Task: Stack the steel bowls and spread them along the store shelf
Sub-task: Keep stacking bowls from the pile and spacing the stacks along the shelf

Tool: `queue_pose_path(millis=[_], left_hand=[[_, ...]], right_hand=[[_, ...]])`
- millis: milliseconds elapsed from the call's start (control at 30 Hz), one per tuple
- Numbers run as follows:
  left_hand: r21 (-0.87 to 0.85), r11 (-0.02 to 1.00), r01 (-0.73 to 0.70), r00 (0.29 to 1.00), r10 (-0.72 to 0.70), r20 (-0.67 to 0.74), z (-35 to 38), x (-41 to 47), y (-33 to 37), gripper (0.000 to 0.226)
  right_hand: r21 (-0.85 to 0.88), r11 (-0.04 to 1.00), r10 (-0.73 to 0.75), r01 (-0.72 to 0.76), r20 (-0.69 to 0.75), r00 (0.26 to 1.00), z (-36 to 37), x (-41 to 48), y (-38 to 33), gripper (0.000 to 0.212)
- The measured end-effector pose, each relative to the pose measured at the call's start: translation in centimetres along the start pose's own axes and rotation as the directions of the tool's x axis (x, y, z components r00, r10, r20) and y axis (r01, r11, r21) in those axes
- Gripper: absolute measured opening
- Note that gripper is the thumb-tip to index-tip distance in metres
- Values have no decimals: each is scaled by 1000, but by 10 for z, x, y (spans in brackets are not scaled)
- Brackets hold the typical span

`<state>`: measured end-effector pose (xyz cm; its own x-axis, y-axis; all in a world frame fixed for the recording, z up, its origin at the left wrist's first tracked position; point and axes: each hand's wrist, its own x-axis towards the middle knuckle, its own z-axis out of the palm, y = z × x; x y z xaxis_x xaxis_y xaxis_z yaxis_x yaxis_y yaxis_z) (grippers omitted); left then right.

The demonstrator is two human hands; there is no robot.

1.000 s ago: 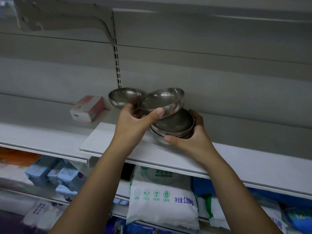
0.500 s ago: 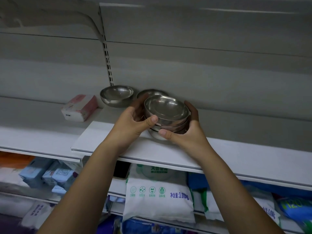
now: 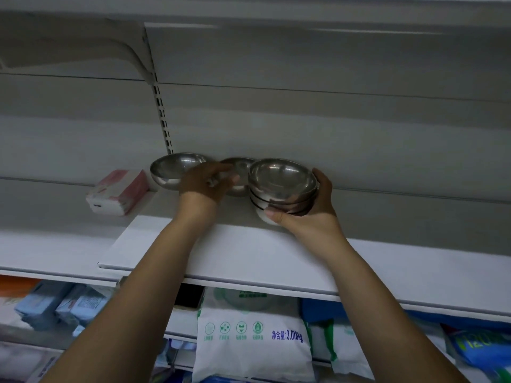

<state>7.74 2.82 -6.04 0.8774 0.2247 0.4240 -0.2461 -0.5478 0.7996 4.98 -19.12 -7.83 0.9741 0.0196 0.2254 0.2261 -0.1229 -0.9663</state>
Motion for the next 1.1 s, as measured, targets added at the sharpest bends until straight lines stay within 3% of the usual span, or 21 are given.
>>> queue_pose_path(millis=[100, 267, 433, 567, 667, 900, 1100], left_hand=[[148, 985, -91, 995, 85, 48, 5, 8, -7, 26], [349, 934, -82, 981, 14, 194, 14, 6, -20, 37], [137, 988, -72, 997, 68, 37, 15, -2, -7, 6], [-185, 982, 47, 993, -66, -101, 10, -9, -8, 16], [-354, 934, 42, 974, -117, -194, 6, -13, 4, 18], [-460, 878, -129, 970, 16, -243, 3, -26, 43, 27], [-383, 893, -237, 971, 202, -130, 6, -29, 44, 26]], right_hand=[[35, 999, 7, -6, -42, 999, 3, 3, 7, 121], [50, 999, 0, 4, -90, 996, 6, 5, 15, 121], [45, 999, -25, 30, -100, 995, 8, 8, 19, 117], [55, 998, -25, 30, -96, 995, 9, 10, 21, 116], [71, 997, -31, 35, -67, 997, 7, 9, 18, 115], [73, 996, -48, 46, 21, 999, 2, 4, 17, 117], [58, 997, -62, 59, 49, 997, 2, 1, 18, 124]])
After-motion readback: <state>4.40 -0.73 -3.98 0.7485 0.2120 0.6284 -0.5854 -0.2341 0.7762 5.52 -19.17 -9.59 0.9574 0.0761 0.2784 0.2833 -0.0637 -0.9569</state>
